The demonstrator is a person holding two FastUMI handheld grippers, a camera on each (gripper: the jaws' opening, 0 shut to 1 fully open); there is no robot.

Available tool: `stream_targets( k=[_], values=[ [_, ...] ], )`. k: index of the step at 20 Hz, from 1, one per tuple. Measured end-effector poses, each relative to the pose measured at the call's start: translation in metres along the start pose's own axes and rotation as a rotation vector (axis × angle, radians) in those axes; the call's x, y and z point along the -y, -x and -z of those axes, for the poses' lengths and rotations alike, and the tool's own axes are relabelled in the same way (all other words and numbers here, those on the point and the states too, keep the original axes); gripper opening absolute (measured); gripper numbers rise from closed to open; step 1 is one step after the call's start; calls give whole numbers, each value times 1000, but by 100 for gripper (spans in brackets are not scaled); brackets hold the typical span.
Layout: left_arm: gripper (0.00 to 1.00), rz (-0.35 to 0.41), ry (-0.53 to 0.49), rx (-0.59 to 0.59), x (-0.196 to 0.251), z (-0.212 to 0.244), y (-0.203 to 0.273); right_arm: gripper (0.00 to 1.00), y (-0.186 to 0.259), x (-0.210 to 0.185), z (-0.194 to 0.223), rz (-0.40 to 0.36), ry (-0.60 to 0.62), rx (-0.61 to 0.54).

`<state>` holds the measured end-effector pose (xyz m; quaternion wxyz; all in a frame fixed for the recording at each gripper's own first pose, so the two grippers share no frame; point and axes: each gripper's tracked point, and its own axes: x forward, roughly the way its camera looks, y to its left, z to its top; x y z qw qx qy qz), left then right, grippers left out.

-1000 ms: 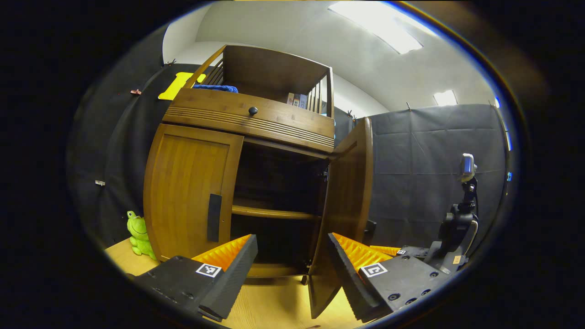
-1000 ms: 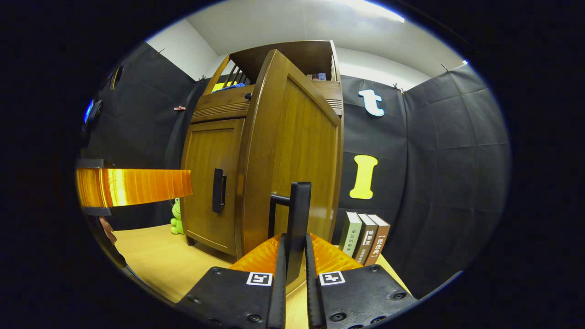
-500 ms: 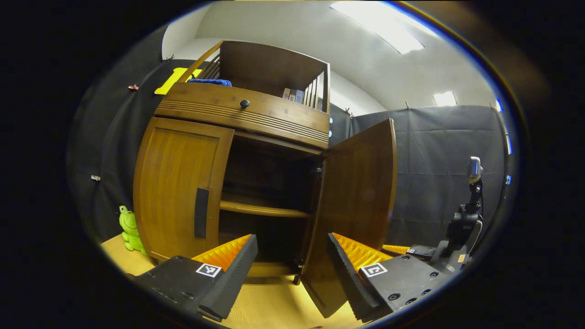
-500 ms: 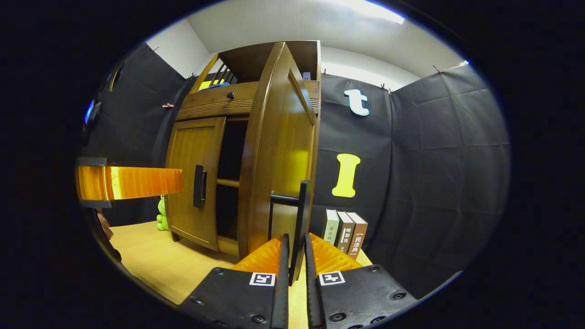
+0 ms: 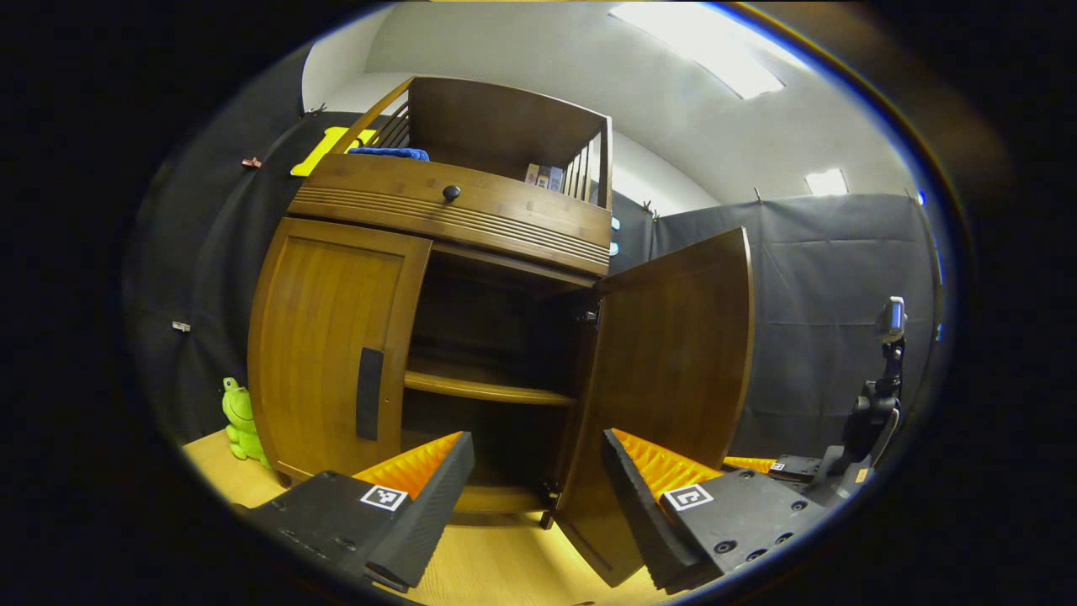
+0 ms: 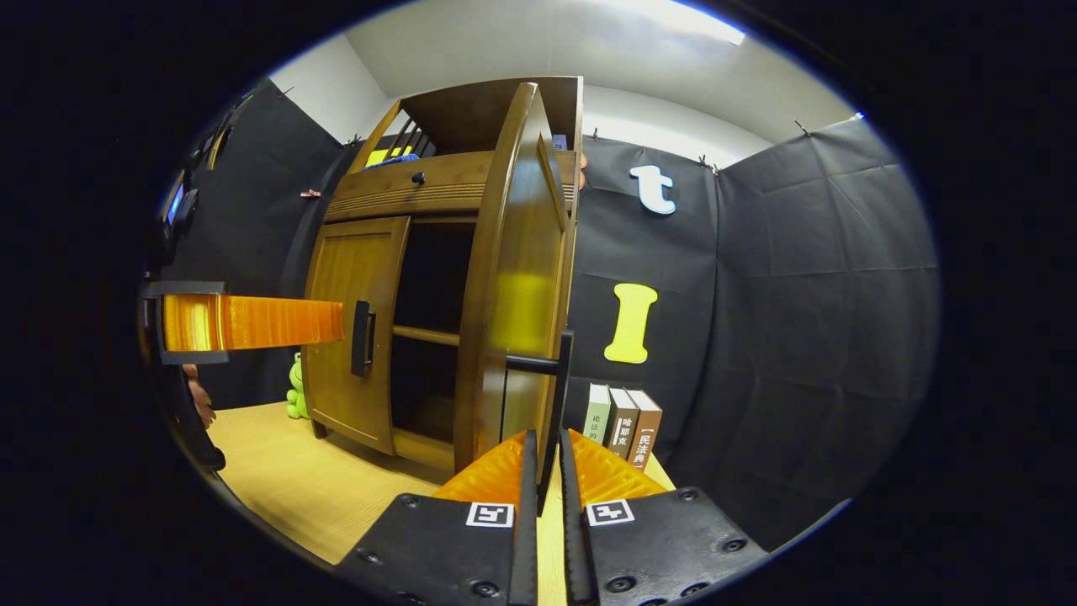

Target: Open the right door of the double-door shoe cabinet with the right hand, and open the left door with the left hand.

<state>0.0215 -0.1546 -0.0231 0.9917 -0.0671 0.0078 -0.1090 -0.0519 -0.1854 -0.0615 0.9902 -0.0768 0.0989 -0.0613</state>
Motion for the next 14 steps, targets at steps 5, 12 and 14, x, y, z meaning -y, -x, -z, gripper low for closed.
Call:
stream_targets(
  k=[5,12,14],
  values=[
    [97,-3,-18,4,-1,-6,9,7,14,16,-6,61,14,29],
    [97,-20,-25,14,-13,-11,24,6,33,31,-11,142,43,31],
    [94,-33,-31,17,-20,-13,27,8,41,25,-19,137,53,57]
  ],
)
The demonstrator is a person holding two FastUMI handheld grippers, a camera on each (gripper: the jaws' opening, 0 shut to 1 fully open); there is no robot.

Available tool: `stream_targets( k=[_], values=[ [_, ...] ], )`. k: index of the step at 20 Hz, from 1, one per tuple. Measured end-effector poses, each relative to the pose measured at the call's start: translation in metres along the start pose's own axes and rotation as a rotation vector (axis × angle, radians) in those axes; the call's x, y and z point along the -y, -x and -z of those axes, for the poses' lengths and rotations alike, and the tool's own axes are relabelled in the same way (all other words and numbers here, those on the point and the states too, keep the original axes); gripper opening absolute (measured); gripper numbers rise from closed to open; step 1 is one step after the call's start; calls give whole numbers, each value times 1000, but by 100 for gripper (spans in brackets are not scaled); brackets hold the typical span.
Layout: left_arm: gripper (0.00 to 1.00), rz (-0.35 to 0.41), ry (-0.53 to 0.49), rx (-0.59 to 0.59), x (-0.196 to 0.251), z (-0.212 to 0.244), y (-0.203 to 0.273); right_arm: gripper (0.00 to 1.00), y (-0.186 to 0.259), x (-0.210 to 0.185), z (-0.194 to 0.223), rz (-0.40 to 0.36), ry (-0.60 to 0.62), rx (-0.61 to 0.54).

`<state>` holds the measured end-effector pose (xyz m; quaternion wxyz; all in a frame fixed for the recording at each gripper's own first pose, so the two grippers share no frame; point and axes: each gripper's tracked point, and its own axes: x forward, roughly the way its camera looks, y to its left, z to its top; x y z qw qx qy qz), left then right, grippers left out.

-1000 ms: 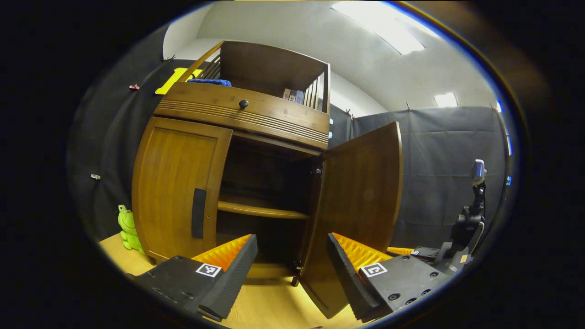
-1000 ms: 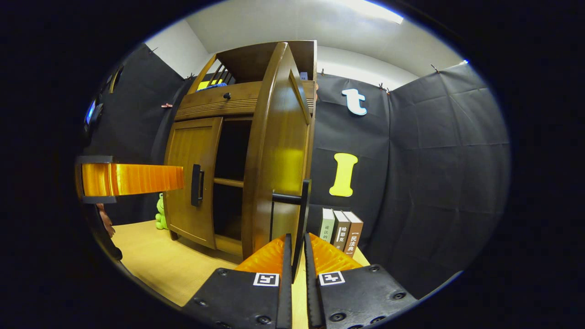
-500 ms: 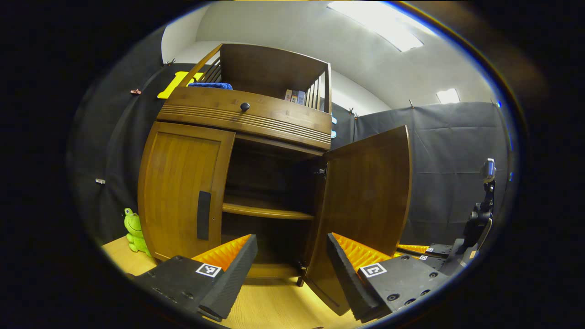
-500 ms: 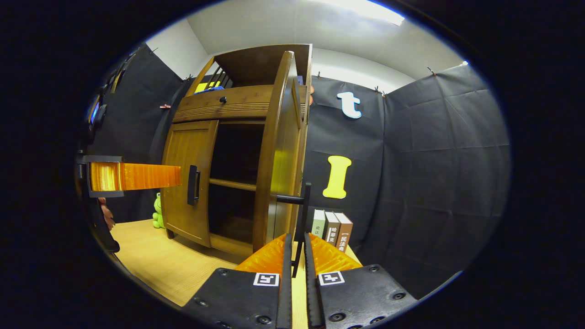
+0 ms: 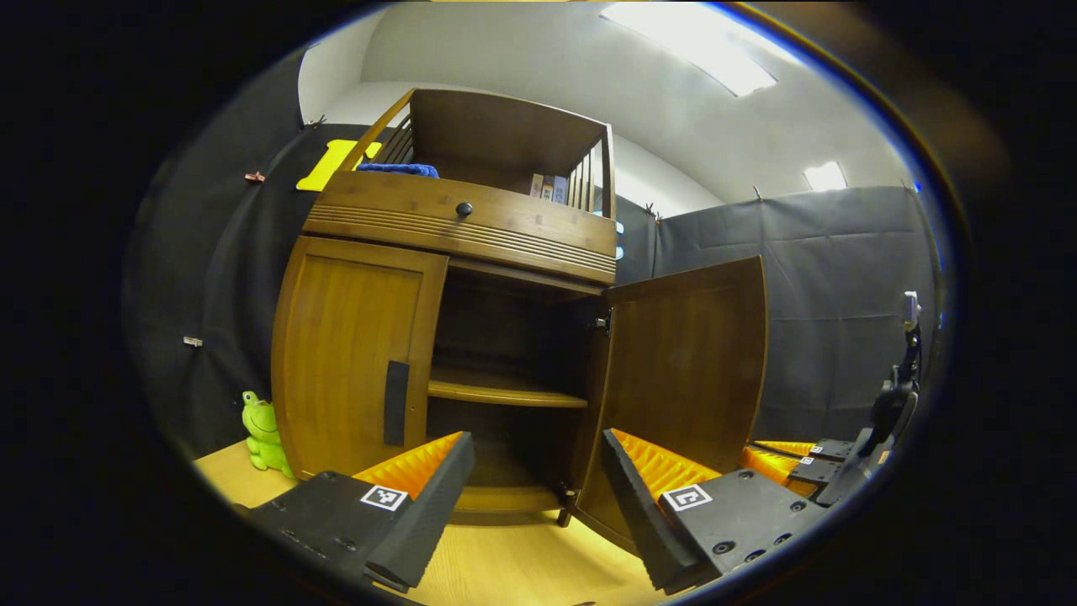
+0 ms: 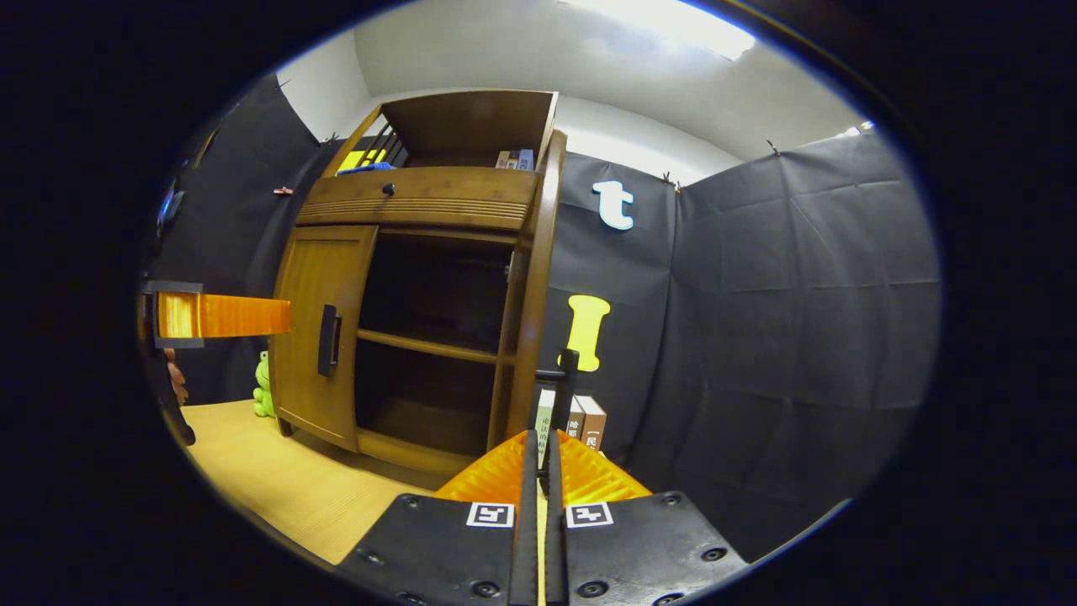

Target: Open the right door of the double-door shoe cabinet with the right hand, and open the left door with the left hand.

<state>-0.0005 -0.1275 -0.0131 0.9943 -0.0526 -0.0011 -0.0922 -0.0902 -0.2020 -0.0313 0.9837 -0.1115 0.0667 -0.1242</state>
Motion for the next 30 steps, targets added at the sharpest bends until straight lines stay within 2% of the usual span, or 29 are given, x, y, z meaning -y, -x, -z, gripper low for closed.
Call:
stream_targets(
  k=[2,4,10,11,13,15,16,17,23,25,26,30],
  values=[
    [94,-20,-10,6,-9,-1,2,10,9,-14,-15,-33,-5,39],
    [94,-53,-26,7,-22,0,3,10,11,-39,-22,-102,-16,72],
    [94,-152,-57,27,-71,6,-18,90,0,-83,-23,-217,-25,90],
    [94,-163,-63,28,-78,7,-26,89,-4,-88,-25,-223,-38,94],
    [94,-177,-84,34,-92,9,-45,96,-10,-99,-29,-241,-68,101],
    [91,-194,-103,42,-107,12,-64,95,-15,-107,-29,-260,-89,107],
    [97,-203,-111,44,-115,16,-74,95,-19,-111,-29,-265,-91,109],
    [94,-209,-112,45,-122,20,-83,95,-22,-114,-28,-271,-89,108],
    [94,-242,-89,4,-163,47,-132,96,-40,-130,-21,-313,-110,101],
    [92,-253,-85,23,-171,46,-143,98,-48,-131,-18,-313,-124,92],
    [94,-256,-87,28,-174,46,-147,97,-51,-131,-17,-311,-130,90],
    [95,-264,-102,12,-188,55,-163,97,-61,-131,-11,-302,-146,84]
  ],
)
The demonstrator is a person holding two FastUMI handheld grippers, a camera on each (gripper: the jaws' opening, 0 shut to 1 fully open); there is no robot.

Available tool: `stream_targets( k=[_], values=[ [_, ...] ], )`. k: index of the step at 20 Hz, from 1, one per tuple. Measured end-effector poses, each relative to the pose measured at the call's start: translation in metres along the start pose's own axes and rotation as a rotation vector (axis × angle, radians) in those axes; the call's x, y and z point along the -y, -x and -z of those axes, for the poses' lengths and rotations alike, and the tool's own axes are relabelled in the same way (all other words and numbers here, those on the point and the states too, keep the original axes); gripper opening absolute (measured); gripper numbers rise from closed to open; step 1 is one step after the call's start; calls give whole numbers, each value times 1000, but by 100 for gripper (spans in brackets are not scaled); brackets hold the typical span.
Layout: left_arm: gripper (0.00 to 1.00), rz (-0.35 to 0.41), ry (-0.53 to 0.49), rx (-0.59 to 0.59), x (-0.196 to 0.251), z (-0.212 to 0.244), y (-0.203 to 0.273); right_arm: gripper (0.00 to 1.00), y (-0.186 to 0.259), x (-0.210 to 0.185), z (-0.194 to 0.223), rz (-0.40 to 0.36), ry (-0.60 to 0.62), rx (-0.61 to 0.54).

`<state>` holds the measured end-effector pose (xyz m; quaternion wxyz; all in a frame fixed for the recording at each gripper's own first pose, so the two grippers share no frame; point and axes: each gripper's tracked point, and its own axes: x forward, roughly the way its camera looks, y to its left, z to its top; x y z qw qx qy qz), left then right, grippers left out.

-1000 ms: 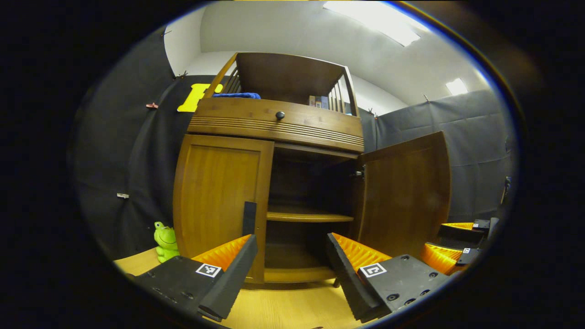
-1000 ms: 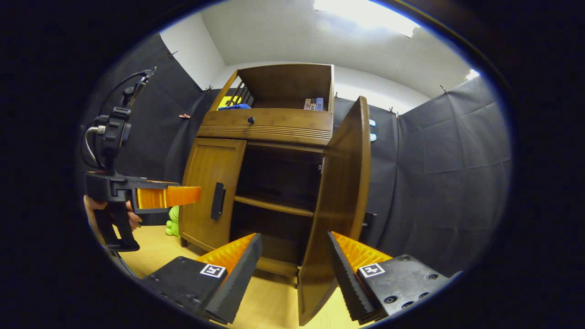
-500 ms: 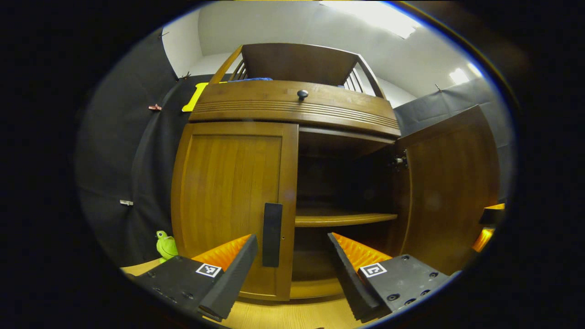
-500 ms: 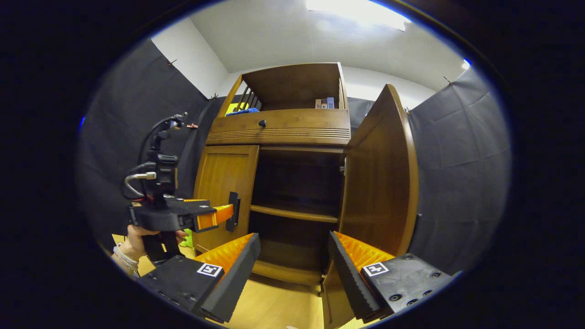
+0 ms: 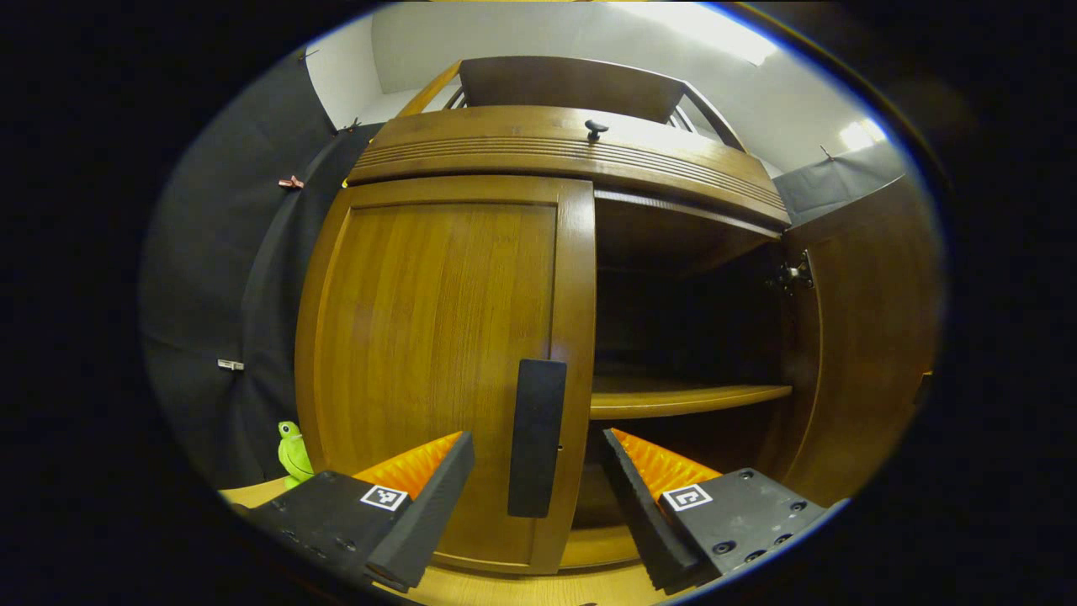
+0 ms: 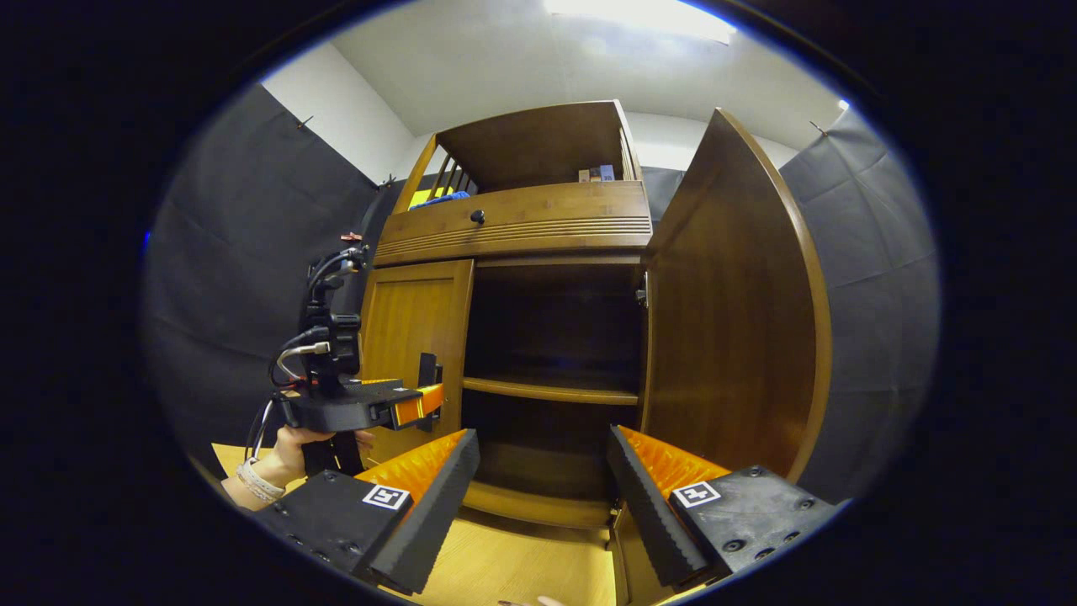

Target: Open the right door of the double-door shoe cabinet with the right hand, and open the left door with the left hand.

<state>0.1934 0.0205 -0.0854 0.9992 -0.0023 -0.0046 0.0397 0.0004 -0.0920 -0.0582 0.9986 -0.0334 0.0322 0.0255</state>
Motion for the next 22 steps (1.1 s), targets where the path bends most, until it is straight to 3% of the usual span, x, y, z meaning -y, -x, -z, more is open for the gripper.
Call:
stream_targets(
  k=[5,7,8,12,22],
  values=[
    [92,10,-10,-17,1,9,-17,97,-7,4,4,13,2,-4],
    [80,-12,-25,-5,-6,11,-20,96,-8,6,8,18,4,-8],
    [68,-12,-29,-2,-8,11,-23,97,-8,7,10,23,7,-13],
    [37,8,-25,-2,-2,13,-23,96,-8,12,15,37,11,-30],
    [32,32,8,-36,-7,11,4,95,-2,11,16,44,13,-32]
  ],
)
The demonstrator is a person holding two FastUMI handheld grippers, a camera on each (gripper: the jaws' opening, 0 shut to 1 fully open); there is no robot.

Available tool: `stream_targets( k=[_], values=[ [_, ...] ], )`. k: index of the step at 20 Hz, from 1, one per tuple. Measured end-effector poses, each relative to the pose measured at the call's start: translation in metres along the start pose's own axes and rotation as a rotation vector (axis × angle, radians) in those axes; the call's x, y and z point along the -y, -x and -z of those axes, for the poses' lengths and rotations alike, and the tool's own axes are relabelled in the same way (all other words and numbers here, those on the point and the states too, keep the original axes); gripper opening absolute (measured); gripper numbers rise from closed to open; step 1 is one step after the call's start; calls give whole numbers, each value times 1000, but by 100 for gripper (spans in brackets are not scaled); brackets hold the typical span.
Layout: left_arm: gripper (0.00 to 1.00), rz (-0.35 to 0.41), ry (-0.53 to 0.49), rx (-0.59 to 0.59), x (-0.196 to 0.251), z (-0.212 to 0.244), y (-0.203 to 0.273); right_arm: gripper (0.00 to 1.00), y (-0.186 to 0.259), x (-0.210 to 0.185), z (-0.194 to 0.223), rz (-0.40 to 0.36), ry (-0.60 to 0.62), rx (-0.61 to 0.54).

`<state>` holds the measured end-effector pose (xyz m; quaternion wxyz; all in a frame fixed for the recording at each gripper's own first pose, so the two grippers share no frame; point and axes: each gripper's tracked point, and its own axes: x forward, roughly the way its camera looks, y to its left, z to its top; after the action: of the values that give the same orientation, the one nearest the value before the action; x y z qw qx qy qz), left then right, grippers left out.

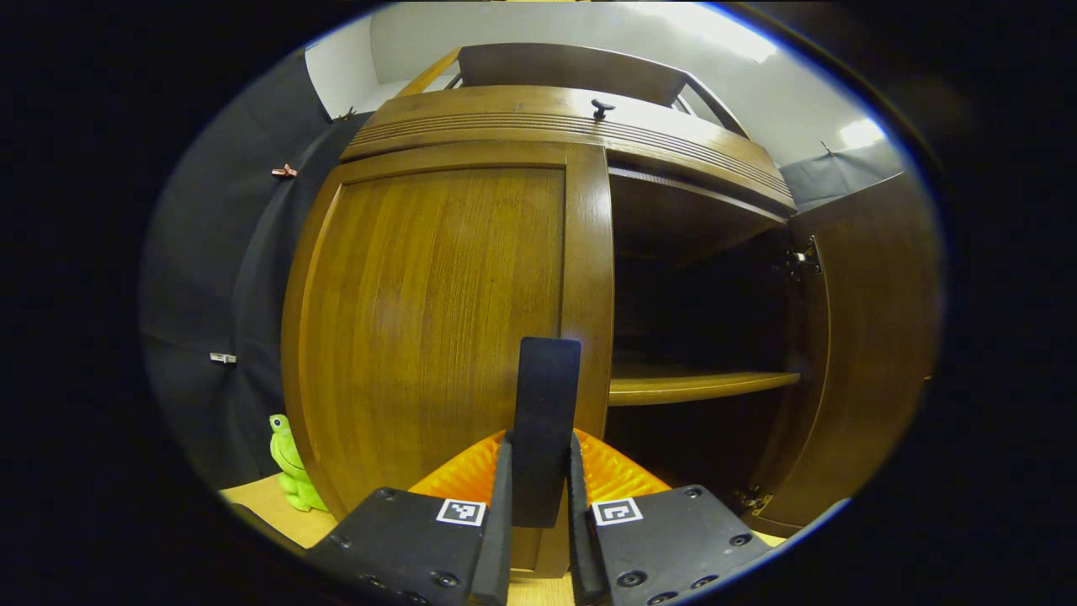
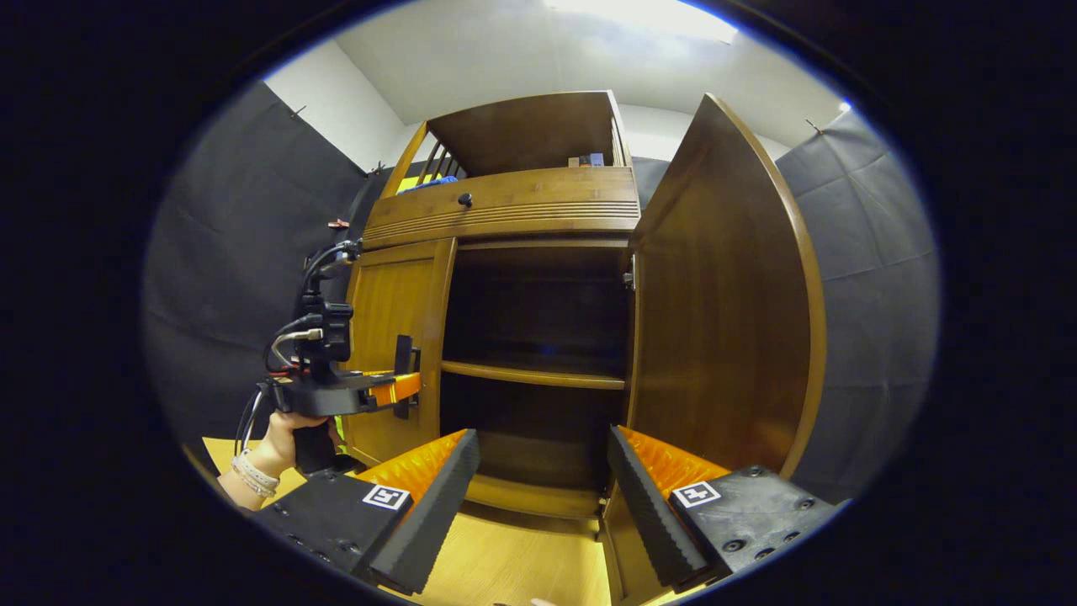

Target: Open the right door of the double-door shoe cabinet with the right hand, and open the left door with the left hand.

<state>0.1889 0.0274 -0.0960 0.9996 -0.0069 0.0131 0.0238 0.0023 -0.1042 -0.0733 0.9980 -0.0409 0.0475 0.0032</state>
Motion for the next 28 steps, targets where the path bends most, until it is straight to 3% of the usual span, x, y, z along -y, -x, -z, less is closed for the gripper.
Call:
stream_targets(
  k=[16,26,28],
  values=[
    [32,52,17,-12,-25,-9,85,98,25,-73,-2,-102,-9,-14],
    [31,46,25,-24,-57,-14,130,96,32,-109,-13,-150,-70,-3],
    [31,36,25,-21,-64,-15,138,99,32,-117,-15,-159,-76,0]
  ],
)
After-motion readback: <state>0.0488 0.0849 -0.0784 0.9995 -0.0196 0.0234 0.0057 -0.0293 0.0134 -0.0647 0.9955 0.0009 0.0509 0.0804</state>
